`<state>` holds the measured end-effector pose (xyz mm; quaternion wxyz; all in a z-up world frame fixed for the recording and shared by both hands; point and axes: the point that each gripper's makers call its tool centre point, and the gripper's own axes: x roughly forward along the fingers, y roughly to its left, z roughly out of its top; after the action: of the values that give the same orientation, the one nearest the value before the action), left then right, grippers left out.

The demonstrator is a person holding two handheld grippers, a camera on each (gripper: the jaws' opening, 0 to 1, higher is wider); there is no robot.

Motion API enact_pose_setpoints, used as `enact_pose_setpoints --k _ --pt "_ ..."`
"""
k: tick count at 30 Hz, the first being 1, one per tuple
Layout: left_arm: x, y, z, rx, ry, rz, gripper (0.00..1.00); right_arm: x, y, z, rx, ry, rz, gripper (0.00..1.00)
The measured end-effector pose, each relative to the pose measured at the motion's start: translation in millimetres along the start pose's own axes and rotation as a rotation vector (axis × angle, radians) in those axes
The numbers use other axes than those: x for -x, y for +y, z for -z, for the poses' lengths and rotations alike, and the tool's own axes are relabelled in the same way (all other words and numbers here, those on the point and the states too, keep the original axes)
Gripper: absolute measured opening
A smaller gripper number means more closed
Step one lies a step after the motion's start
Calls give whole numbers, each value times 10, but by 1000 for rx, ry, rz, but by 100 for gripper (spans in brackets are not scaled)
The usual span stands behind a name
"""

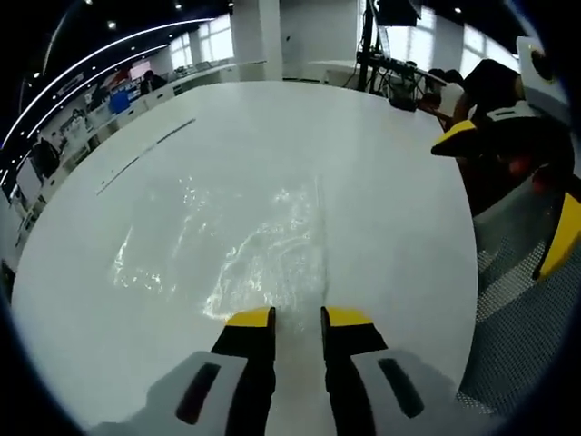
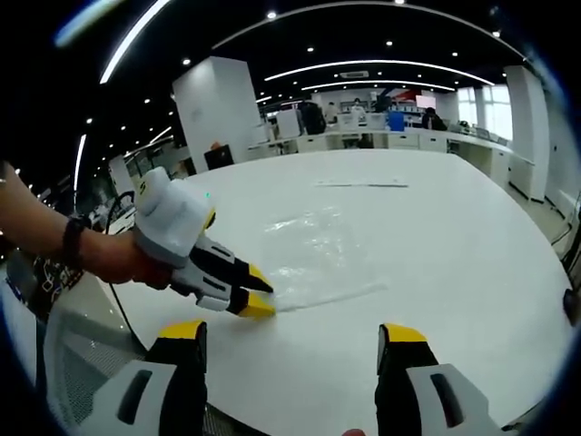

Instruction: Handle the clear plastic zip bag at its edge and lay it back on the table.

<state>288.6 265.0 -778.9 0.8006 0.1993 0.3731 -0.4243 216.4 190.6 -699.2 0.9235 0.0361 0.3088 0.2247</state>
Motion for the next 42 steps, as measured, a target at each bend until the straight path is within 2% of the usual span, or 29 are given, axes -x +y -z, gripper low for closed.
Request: enact_pose_setpoints --k 1,2,4,10,15,19,25,27,31,34,37,42 --pt "6 27 35 20 20 -10 3 1 1 0 1 0 0 76" --pt "0 -7 18 74 8 14 3 1 0 -4 0 -2 -1 76" --pt "-16 26 15 66 17 15 2 4 -1 -2 0 -1 0 76" --pt "51 -51 88 55 50 27 0 4 10 3 5 3 -3 75" --pt "245 -140 70 75 37 47 0 -9 32 19 25 14 -10 73" --pt "353 -123 91 73 27 53 0 -2 72 25 45 21 -23 70" --pt "645 -74 105 78 16 75 0 -6 97 28 75 25 -32 67" --pt "755 -89 102 79 15 86 0 -4 126 24 113 28 -28 65" --pt "886 -122 139 54 21 107 0 5 310 26 240 54 -64 60" --pt "959 -140 152 44 25 122 0 -20 358 17 339 63 -64 56" --pt "1005 -143 184 47 22 136 0 -18 390 23 517 94 -29 50" --pt "1079 -182 184 46 23 161 0 -12 583 -88 692 76 -73 43"
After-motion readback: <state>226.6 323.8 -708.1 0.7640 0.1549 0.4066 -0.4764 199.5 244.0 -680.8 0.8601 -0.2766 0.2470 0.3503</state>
